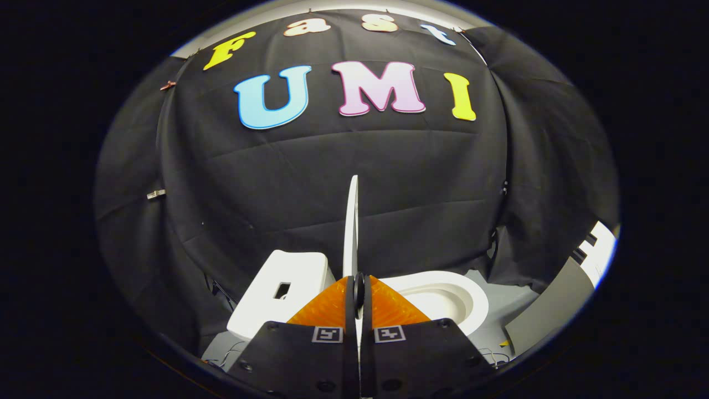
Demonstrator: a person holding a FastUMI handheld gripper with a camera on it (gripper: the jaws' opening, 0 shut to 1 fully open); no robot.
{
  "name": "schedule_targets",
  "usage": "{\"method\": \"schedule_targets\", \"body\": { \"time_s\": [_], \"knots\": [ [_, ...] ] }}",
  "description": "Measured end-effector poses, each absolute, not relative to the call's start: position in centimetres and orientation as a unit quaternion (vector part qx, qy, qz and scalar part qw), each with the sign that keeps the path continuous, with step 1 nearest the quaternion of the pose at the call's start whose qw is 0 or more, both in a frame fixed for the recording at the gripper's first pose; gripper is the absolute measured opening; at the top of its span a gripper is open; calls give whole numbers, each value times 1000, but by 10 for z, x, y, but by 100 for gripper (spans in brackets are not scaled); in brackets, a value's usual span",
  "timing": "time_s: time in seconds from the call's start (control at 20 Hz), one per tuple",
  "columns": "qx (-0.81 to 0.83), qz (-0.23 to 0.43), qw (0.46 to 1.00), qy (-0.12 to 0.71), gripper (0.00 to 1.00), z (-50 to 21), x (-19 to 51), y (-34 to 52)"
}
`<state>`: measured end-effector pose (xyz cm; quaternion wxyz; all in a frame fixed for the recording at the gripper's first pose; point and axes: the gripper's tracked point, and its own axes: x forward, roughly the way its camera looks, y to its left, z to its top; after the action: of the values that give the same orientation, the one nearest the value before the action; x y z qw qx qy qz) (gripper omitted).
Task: Open the toilet lid.
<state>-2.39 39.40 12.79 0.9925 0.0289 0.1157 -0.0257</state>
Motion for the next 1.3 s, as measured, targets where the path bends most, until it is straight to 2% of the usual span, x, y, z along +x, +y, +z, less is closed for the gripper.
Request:
{"method": "schedule_targets", "body": {
  "time_s": [0.65,1.1,1.2,1.25,1.3],
  "knots": [
    [-68,-20,992,102,6,108,-22,511],
    [-82,-12,993,89,6,109,-22,518],
    [-88,-1,992,89,10,107,-22,520],
    [-86,8,992,90,17,105,-23,523],
    [-79,19,992,92,37,105,-26,527]
  ]
}}
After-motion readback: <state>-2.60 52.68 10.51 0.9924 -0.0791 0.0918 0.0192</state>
